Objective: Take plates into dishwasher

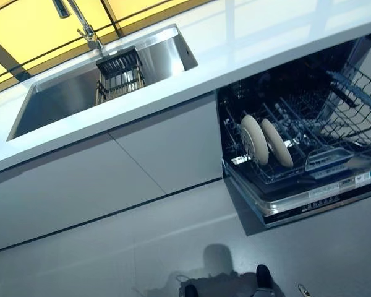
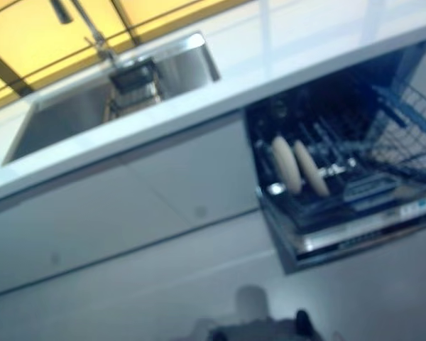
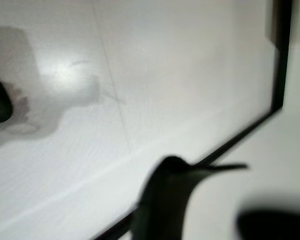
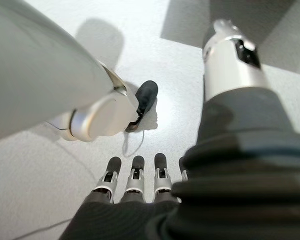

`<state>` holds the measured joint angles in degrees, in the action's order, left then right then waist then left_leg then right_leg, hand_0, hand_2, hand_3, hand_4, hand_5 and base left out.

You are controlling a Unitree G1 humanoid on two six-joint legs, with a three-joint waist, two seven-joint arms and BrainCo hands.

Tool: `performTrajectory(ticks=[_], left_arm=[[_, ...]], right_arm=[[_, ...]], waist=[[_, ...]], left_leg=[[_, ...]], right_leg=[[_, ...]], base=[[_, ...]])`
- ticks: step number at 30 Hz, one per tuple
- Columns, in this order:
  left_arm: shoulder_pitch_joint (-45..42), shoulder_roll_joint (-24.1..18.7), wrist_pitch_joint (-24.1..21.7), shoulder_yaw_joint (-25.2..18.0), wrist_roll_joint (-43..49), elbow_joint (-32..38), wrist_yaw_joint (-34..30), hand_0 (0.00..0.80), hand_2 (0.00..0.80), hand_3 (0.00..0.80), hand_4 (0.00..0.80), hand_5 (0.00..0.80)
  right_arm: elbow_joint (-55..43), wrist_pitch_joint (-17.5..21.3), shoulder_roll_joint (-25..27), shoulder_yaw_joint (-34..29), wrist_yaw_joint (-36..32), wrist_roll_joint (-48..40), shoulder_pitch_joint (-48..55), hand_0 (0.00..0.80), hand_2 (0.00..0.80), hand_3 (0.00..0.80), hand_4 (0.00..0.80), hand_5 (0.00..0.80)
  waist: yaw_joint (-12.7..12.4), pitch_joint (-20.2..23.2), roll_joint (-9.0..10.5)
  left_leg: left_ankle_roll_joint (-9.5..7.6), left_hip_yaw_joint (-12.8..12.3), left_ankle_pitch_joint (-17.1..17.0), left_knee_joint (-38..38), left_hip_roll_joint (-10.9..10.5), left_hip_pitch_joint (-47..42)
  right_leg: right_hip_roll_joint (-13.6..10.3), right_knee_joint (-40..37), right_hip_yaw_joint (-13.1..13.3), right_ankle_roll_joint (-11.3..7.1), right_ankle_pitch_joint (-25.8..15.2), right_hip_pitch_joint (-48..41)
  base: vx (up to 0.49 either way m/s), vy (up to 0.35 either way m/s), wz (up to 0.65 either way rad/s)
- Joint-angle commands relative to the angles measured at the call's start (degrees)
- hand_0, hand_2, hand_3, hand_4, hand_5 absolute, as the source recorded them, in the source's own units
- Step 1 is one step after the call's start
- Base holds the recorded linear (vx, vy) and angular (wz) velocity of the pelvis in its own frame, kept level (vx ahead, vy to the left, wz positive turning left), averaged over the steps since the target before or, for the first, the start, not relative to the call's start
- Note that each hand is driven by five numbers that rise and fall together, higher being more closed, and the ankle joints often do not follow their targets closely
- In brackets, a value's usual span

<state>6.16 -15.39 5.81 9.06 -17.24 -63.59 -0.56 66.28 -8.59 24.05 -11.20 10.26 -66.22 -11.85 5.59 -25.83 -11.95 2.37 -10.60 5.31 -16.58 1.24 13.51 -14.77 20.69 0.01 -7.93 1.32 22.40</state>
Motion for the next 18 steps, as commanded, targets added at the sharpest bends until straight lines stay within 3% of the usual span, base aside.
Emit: performTrajectory(ticks=[1,8,9,14,17,18], left_arm=[[-2.81,0.14,-0.78,0.52,-2.10,0.98,-0.19,0.000,0.000,0.000,0.000,0.000],[-3.61,0.50,-0.32,1.35,-2.68,1.58,-0.53,0.000,0.000,0.000,0.000,0.000],[-3.69,0.47,-0.42,1.49,-2.71,1.35,-0.64,0.000,0.000,0.000,0.000,0.000],[-4.10,0.52,0.04,1.98,-3.02,2.32,-0.15,0.000,0.000,0.000,0.000,0.000],[-4.36,0.64,-0.38,2.63,-2.83,2.15,-0.23,0.000,0.000,0.000,0.000,0.000],[-4.39,0.70,-0.36,2.73,-2.61,2.23,-0.28,0.000,0.000,0.000,0.000,0.000]], right_arm=[[-2.83,2.29,1.96,-0.67,-0.97,-5.02,-0.10,0.000,0.000,0.000,0.000,0.000],[-4.65,3.48,5.13,-1.77,-2.48,-7.62,-3.11,0.000,0.000,0.000,0.000,0.000],[-4.79,3.62,5.67,-2.08,-3.36,-8.56,-3.44,0.000,0.000,0.000,0.000,0.000],[-5.89,5.25,7.06,-3.06,-5.54,-9.90,-4.59,0.000,0.000,0.000,0.000,0.000],[-6.50,6.53,8.33,-3.29,-7.40,-8.67,-6.13,0.000,0.000,0.000,0.000,0.000],[-6.49,7.02,8.56,-3.52,-8.21,-9.12,-6.42,0.000,0.000,0.000,0.000,0.000]], waist=[[0.86,-0.83,-0.76],[0.27,-0.64,-1.99],[0.18,-0.40,-2.08],[0.07,-0.43,-2.59],[-0.23,-0.25,-3.03],[-0.24,-0.37,-3.15]], left_leg=[[-4.70,-0.52,4.92,-9.60,-2.31,3.88],[-4.74,-0.27,5.96,-12.92,-2.07,6.19],[-4.26,0.37,7.32,-13.42,-2.18,5.74],[-4.28,-0.02,5.71,-13.32,-2.02,6.38],[-3.61,0.79,6.93,-13.69,-2.29,5.77],[-3.92,0.26,5.41,-13.32,-2.15,6.26]], right_leg=[[0.77,7.43,-1.82,5.73,6.65,0.50],[-0.12,14.70,-2.52,7.02,9.85,4.20],[-0.16,15.71,-2.19,6.69,11.59,3.94],[-0.71,16.70,-3.15,7.38,10.81,4.89],[-0.78,17.92,-3.12,7.21,12.81,4.44],[-0.93,17.55,-3.72,7.66,11.31,4.89]], base=[[-0.038,0.000,-0.02],[0.004,-0.033,0.06],[0.109,-0.065,0.07],[0.010,-0.036,0.05],[0.006,-0.031,0.03],[0.024,-0.050,0.04]])
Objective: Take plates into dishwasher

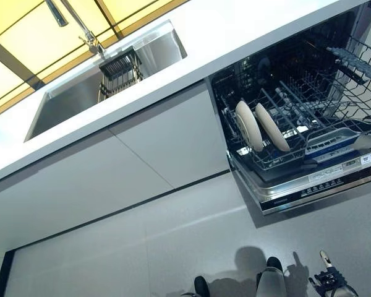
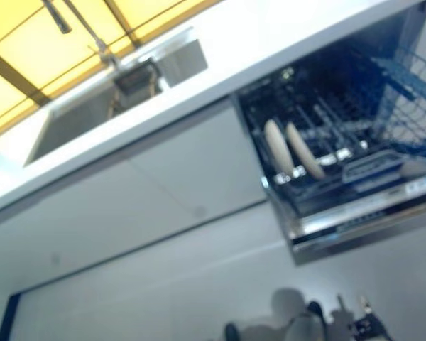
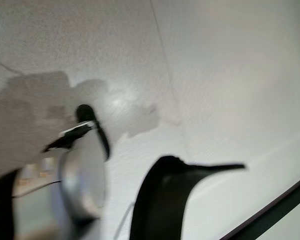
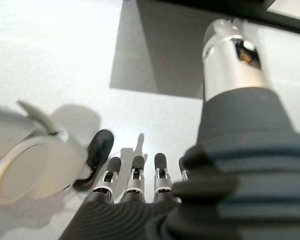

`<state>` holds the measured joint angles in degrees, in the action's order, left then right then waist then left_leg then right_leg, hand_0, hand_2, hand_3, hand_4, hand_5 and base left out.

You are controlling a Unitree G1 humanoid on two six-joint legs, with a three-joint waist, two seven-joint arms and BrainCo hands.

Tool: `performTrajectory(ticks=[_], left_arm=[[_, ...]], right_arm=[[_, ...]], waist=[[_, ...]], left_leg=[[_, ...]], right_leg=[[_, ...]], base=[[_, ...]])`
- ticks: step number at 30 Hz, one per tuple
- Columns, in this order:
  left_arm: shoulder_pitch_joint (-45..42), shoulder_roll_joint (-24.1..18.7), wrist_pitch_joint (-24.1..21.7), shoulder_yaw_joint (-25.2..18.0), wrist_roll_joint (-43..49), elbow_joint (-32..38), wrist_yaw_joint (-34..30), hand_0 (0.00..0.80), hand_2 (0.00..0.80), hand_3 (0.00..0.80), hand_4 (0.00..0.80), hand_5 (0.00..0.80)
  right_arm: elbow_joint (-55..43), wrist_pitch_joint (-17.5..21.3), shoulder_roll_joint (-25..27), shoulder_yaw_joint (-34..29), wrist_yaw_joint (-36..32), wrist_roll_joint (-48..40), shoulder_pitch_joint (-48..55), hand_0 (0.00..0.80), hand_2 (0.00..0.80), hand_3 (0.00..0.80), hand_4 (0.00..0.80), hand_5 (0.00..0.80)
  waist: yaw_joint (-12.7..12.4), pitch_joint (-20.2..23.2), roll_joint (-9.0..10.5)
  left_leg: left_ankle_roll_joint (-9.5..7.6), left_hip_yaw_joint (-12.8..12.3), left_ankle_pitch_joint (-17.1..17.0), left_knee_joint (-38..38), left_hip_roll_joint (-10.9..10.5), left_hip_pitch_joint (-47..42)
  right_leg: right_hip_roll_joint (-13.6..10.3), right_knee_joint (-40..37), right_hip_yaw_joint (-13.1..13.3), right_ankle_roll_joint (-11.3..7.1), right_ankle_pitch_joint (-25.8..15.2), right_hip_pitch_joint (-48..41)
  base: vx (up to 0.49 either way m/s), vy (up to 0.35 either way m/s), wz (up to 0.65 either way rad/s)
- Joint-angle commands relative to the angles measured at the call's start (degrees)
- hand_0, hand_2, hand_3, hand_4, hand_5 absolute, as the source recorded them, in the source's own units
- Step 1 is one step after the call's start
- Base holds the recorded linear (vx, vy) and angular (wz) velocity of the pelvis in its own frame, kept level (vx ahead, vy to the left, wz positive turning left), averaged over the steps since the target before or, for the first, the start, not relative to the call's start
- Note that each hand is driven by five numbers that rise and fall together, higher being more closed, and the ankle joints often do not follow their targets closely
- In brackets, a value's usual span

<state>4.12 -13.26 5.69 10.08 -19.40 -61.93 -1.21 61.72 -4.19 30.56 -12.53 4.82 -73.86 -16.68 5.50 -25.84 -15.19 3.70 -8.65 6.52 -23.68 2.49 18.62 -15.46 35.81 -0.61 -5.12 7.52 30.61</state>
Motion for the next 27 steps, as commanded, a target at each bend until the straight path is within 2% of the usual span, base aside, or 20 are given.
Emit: performTrajectory(ticks=[1,2,4,5,6,7,8,10,11,24,27], left_arm=[[-2.39,-1.36,-0.06,2.01,-0.12,0.71,0.40,0.000,0.000,0.000,0.000,0.000],[-2.38,-1.36,-0.03,2.08,-0.14,0.82,0.40,0.000,0.000,0.000,0.000,0.000],[-2.42,-1.34,0.21,2.51,0.12,1.13,0.25,0.000,0.000,0.000,0.000,0.000],[-2.51,-1.27,-0.05,2.76,0.23,1.20,0.15,0.000,0.000,0.000,0.000,0.000],[-2.59,-1.29,-0.23,2.92,0.26,1.07,0.03,0.000,0.000,0.000,0.000,0.000],[-2.58,-1.29,-0.33,2.93,0.24,1.05,-0.01,0.000,0.000,0.000,0.000,0.000],[-2.63,-1.31,-0.40,2.99,0.23,0.97,-0.06,0.000,0.000,0.000,0.000,0.000],[-2.44,-1.31,-0.85,3.20,-0.19,0.64,0.07,0.000,0.000,0.000,0.000,0.000],[-2.45,-1.32,-0.94,3.26,-0.14,0.41,-0.02,0.000,0.000,0.000,0.000,0.000],[-3.34,-1.26,-2.11,4.16,-1.59,1.21,0.00,0.000,0.000,0.000,0.000,0.000],[-3.94,-1.11,-2.02,4.10,-3.23,1.99,-0.54,0.000,0.000,0.000,0.000,0.000]], right_arm=[[-2.12,3.61,2.26,-2.46,-3.66,-2.62,-1.94,0.000,0.000,0.000,0.000,0.000],[-2.23,3.71,2.32,-2.55,-3.72,-2.83,-2.00,0.000,0.000,0.000,0.000,0.000],[-2.34,3.78,2.67,-2.97,-4.43,-3.15,-2.12,0.000,0.000,0.000,0.000,0.000],[-2.29,4.19,2.95,-3.30,-5.14,-3.08,-2.34,0.000,0.000,0.000,0.000,0.000],[-2.31,4.54,3.09,-3.29,-5.17,-2.91,-2.64,0.000,0.000,0.000,0.000,0.000],[-2.35,4.61,3.14,-3.31,-5.19,-2.94,-2.74,0.000,0.000,0.000,0.000,0.000],[-2.33,4.77,3.21,-3.30,-5.27,-2.99,-2.87,0.000,0.000,0.000,0.000,0.000],[-2.14,5.70,3.66,-3.66,-6.28,-4.35,-4.07,0.000,0.000,0.000,0.000,0.000],[-2.12,6.15,3.78,-3.72,-6.96,-5.46,-4.55,0.000,0.000,0.000,0.000,0.000],[-5.44,6.16,3.79,-3.46,-10.81,-8.88,-8.57,0.000,0.000,0.000,0.000,0.000],[-6.70,6.14,3.84,-2.33,-11.55,-8.96,-11.42,0.000,0.000,0.000,0.000,0.000]], waist=[[-0.32,-0.13,-0.03],[-0.23,-0.36,-0.06],[-0.30,-0.22,-0.18],[-0.23,-0.48,-0.30],[-0.35,-0.27,-0.38],[-0.26,-0.51,-0.42],[-0.36,-0.30,-0.45],[-0.24,-0.74,-0.50],[-0.38,-0.66,-0.49],[-1.17,-1.50,-1.04],[-2.11,-1.40,-1.24]], left_leg=[[-4.72,-0.94,5.34,-6.48,-3.60,0.52],[-5.10,-1.52,4.08,-6.20,-3.46,0.96],[-4.57,-0.86,5.22,-6.40,-3.61,0.31],[-4.89,-1.45,3.86,-6.08,-3.44,0.67],[-4.45,-0.84,5.03,-6.26,-3.62,0.12],[-4.85,-1.46,3.79,-5.97,-3.46,0.54],[-4.43,-0.85,4.98,-6.17,-3.62,0.01],[-4.80,-1.59,3.78,-6.02,-3.38,0.50],[-4.35,-1.01,5.06,-6.45,-3.48,0.08],[-4.87,-1.53,5.98,-9.16,-3.87,1.59],[-5.18,-1.85,6.32,-10.19,-4.07,2.49]], right_leg=[[-0.13,3.10,-2.77,4.48,6.63,-3.87],[-0.30,2.71,-3.28,4.91,5.27,-3.47],[-0.30,3.23,-2.95,4.54,6.73,-4.05],[-0.51,2.69,-3.58,5.01,5.30,-3.80],[-0.36,3.05,-3.16,4.62,6.71,-4.34],[-0.51,2.62,-3.68,5.06,5.33,-3.96],[-0.37,2.99,-3.21,4.65,6.72,-4.45],[-0.46,2.67,-3.78,5.15,5.41,-4.03],[-0.36,3.21,-3.31,4.74,6.83,-4.47],[-0.89,5.76,-3.22,4.89,7.37,-3.12],[-1.20,7.14,-3.55,5.08,7.89,-2.32]], base=[[-0.059,-0.029,0.04],[0.022,-0.027,0.06],[0.015,-0.015,0.09],[0.095,-0.020,0.08],[-0.068,-0.004,0.12],[0.086,-0.009,0.09],[0.009,0.002,0.08],[0.000,0.000,0.00],[0.000,0.000,0.00],[0.009,0.001,0.00],[0.018,0.019,0.03]])
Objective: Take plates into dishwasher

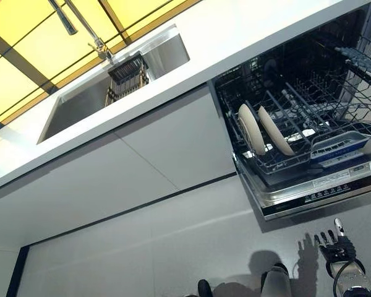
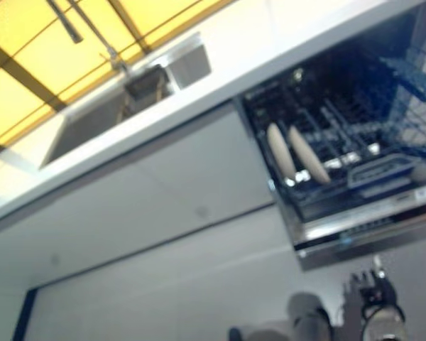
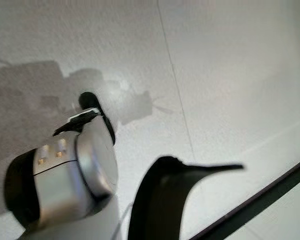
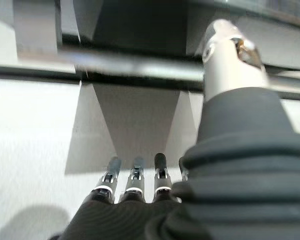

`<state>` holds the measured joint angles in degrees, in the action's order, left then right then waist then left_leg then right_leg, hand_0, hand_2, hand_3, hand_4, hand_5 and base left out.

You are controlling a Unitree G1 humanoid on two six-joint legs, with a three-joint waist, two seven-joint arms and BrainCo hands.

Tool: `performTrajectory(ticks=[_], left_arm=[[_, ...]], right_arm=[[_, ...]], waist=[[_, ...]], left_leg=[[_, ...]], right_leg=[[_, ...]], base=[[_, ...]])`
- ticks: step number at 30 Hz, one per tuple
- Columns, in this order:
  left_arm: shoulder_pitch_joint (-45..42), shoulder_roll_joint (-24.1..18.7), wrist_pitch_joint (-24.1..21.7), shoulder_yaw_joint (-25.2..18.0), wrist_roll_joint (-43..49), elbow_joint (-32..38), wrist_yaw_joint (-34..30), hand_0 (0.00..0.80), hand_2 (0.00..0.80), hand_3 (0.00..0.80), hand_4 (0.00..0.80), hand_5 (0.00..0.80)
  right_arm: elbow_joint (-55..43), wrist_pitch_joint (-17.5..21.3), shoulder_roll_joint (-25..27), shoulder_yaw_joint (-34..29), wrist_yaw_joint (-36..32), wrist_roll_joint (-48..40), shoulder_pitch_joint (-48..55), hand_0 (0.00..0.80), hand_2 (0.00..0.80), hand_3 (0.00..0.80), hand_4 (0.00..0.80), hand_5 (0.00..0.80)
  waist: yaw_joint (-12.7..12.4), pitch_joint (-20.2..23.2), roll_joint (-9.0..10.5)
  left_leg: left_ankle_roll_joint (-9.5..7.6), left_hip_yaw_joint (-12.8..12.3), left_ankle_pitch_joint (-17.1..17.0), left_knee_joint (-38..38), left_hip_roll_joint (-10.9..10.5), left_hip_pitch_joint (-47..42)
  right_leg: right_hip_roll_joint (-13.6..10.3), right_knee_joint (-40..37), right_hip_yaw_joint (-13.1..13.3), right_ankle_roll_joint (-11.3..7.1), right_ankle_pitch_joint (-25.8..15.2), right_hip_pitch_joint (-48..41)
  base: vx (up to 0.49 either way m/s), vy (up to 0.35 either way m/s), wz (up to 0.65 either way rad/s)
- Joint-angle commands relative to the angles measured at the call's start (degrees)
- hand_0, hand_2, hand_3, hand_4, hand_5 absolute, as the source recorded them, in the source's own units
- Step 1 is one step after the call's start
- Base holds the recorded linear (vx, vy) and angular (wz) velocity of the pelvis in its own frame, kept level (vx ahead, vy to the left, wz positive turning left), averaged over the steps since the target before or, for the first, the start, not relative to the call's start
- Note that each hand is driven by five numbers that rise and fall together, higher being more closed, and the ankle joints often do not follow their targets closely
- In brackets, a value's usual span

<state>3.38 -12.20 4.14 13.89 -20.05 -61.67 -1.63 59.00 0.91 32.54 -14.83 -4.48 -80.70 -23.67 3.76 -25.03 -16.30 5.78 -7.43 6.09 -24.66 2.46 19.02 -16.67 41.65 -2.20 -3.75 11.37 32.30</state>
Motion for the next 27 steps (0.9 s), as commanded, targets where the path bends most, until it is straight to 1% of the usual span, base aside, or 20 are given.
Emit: performTrajectory(ticks=[1,3,8,12,13,14,16,20,22,27], left_arm=[[-3.26,-2.13,-0.29,0.26,-2.87,2.17,-0.23,0.000,0.000,0.000,0.000,0.000],[-3.45,-2.15,0.20,0.35,-3.32,3.26,-0.37,0.000,0.000,0.000,0.000,0.000],[-3.47,-2.21,0.54,0.58,-3.74,4.10,-0.07,0.000,0.000,0.000,0.000,0.000],[-4.04,-2.59,0.54,0.60,-5.56,6.08,-0.78,0.000,0.000,0.000,0.000,0.000],[-4.04,-2.59,0.54,0.60,-5.56,6.08,-0.78,0.000,0.000,0.000,0.000,0.000],[-4.20,-2.97,0.81,0.43,-6.08,7.09,-0.65,0.000,0.000,0.000,0.000,0.000],[-4.29,-3.38,1.16,-0.15,-6.51,7.98,-0.24,0.000,0.000,0.000,0.000,0.000],[-4.38,-4.42,0.95,-0.91,-6.17,8.58,-0.18,0.000,0.000,0.000,0.000,0.000],[-4.61,-5.27,1.38,-1.40,-5.45,8.91,-0.77,0.000,0.000,0.000,0.000,0.000],[-5.07,-6.46,2.23,-1.36,-4.04,10.32,-2.16,0.000,0.000,0.000,0.000,0.000]], right_arm=[[-4.17,1.04,1.76,0.19,-2.21,-1.86,-4.99,0.000,0.000,0.000,0.000,0.000],[-4.78,0.47,2.12,0.87,-1.60,-1.07,-7.01,0.000,0.000,0.000,0.000,0.000],[-4.85,-0.24,2.71,1.99,-1.18,-0.25,-10.00,0.000,0.000,0.000,0.000,0.000],[-5.03,-1.08,3.45,4.52,-0.89,0.56,-14.75,0.000,0.000,0.000,0.000,0.000],[-5.03,-1.08,3.45,4.52,-0.89,0.56,-14.75,0.000,0.000,0.000,0.000,0.000],[-5.36,-0.49,3.57,5.59,-1.46,-0.37,-16.55,0.000,0.000,0.000,0.000,0.000],[-6.07,0.27,3.12,6.72,-2.43,-0.99,-18.37,0.000,0.000,0.000,0.000,0.000],[-7.69,3.09,2.27,9.00,-5.29,-1.96,-22.40,0.000,0.000,0.000,0.000,0.000],[-8.66,4.36,2.31,10.17,-7.53,-2.29,-24.92,0.000,0.000,0.000,0.000,0.000],[-11.10,5.95,3.12,12.81,-10.86,-2.89,-29.24,0.000,0.000,0.000,0.000,0.000]], waist=[[-0.60,-2.17,-0.15],[-1.33,-2.08,-0.20],[-2.17,-2.12,-0.23],[-3.59,-2.66,-0.31],[-3.59,-2.66,-0.31],[-4.35,-2.98,-0.16],[-5.10,-2.98,0.00],[-6.76,-2.94,0.29],[-7.61,-2.63,0.40],[-8.76,-2.25,0.70]], left_leg=[[-7.36,-3.12,6.84,-9.53,-4.06,2.31],[-7.60,-3.02,7.12,-10.34,-4.25,2.90],[-7.83,-2.88,7.40,-11.25,-4.45,3.73],[-8.63,-3.02,8.48,-13.77,-5.00,5.91],[-8.63,-3.02,8.48,-13.77,-5.00,5.91],[-9.08,-2.98,9.19,-15.36,-5.26,7.02],[-9.57,-2.93,9.87,-16.61,-5.42,7.81],[-10.11,-2.83,10.94,-18.42,-5.69,8.68],[-10.05,-2.73,10.94,-18.42,-5.86,8.78],[-9.94,-2.27,11.08,-18.25,-5.88,7.82]], right_leg=[[-0.07,1.65,-2.03,3.74,4.13,-3.83],[-0.38,2.48,-2.18,3.68,4.24,-3.25],[-0.70,3.18,-2.35,3.64,4.26,-2.51],[-1.01,5.38,-2.45,3.84,4.63,-0.35],[-1.01,5.38,-2.45,3.84,4.63,-0.35],[-1.25,6.65,-2.54,3.94,4.89,0.52],[-1.50,7.84,-2.53,3.90,5.20,1.19],[-2.53,9.35,-3.07,3.96,5.56,1.48],[-2.81,9.17,-3.49,3.86,5.27,1.21],[-3.37,8.33,-4.12,3.56,4.58,-0.32]], base=[[0.027,0.022,0.13],[0.034,0.020,0.15],[0.027,0.021,0.10],[0.008,0.042,0.07],[-0.035,0.003,0.07],[-0.035,-0.013,0.07],[-0.028,-0.018,0.09],[-0.005,-0.025,0.05],[0.005,-0.004,0.10],[0.032,0.020,0.02]])
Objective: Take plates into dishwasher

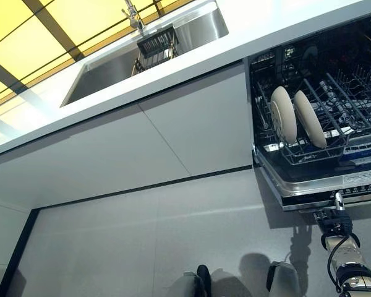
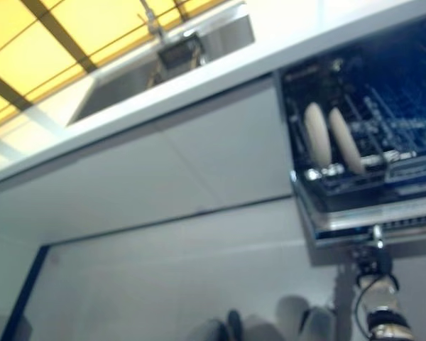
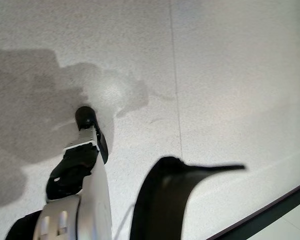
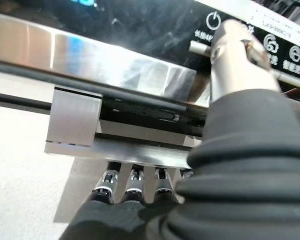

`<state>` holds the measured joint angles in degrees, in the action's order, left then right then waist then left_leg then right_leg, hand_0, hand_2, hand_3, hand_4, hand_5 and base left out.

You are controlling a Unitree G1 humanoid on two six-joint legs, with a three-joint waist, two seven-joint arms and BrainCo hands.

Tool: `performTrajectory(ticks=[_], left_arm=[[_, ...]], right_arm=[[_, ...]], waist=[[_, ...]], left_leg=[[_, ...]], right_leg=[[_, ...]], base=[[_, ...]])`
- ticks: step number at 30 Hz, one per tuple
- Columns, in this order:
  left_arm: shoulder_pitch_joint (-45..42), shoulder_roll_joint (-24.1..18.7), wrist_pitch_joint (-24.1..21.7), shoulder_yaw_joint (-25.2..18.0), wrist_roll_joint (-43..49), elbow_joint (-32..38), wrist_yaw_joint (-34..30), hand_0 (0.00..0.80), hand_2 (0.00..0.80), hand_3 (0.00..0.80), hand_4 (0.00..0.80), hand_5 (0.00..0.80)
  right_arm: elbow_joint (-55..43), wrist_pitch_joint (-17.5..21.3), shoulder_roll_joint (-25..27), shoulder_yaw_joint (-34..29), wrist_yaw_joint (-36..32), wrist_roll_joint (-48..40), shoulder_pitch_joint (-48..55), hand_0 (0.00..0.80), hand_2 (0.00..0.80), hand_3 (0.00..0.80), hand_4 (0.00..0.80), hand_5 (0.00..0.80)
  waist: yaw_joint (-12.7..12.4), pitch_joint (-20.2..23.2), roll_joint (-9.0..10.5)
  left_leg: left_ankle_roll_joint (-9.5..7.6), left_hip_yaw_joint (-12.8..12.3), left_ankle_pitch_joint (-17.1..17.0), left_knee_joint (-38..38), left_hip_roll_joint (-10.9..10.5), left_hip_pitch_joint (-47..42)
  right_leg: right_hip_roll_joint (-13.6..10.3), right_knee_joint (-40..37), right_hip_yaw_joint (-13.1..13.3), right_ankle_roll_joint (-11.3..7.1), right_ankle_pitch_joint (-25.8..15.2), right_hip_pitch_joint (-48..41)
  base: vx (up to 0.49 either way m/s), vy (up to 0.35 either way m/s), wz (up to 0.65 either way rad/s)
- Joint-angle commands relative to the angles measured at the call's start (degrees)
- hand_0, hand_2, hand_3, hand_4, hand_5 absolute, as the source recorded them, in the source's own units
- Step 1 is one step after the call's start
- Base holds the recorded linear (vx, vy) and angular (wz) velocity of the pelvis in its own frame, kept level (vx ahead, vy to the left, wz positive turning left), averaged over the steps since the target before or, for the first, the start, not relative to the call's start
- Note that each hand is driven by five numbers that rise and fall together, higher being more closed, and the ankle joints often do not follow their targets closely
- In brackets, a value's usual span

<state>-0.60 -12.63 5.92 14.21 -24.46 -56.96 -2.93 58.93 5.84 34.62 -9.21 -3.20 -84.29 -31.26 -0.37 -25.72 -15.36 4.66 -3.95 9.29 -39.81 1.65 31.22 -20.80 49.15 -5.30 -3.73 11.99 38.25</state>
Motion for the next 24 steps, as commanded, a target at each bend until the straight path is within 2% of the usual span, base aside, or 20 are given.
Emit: performTrajectory(ticks=[1,12,24], left_arm=[[-1.14,-6.11,0.53,-1.63,0.50,5.81,-0.90,0.000,0.000,0.000,0.000,0.000],[-1.59,-7.84,0.38,-0.72,0.58,6.43,-1.56,0.000,0.000,0.000,0.000,0.000],[-1.18,-8.77,-0.19,-1.30,1.15,5.03,-1.71,0.000,0.000,0.000,0.000,0.000]], right_arm=[[-11.39,1.21,1.02,7.28,-12.18,0.51,-21.84,0.000,0.000,0.000,0.000,0.000],[-11.79,5.63,4.08,8.44,-13.28,-1.40,-27.36,0.000,0.000,0.000,0.000,0.000],[-11.24,7.54,5.68,8.61,-13.68,-1.75,-30.12,0.000,0.000,0.000,0.000,0.000]], waist=[[-4.69,-1.55,-0.19],[-6.38,-1.59,0.77],[-7.22,-1.19,1.66]], left_leg=[[-8.81,-5.70,7.90,-3.11,-5.06,-4.45],[-8.69,-4.73,7.99,-3.17,-4.81,-5.59],[-8.66,-4.40,8.15,-2.92,-4.68,-6.53]], right_leg=[[0.73,0.80,-1.08,3.51,3.91,-6.38],[-0.07,-0.41,-2.80,3.01,2.87,-9.17],[-0.50,-1.06,-3.87,3.11,2.87,-11.28]], base=[[0.038,0.006,-0.03],[0.008,-0.002,0.01],[-0.018,-0.021,0.07]])
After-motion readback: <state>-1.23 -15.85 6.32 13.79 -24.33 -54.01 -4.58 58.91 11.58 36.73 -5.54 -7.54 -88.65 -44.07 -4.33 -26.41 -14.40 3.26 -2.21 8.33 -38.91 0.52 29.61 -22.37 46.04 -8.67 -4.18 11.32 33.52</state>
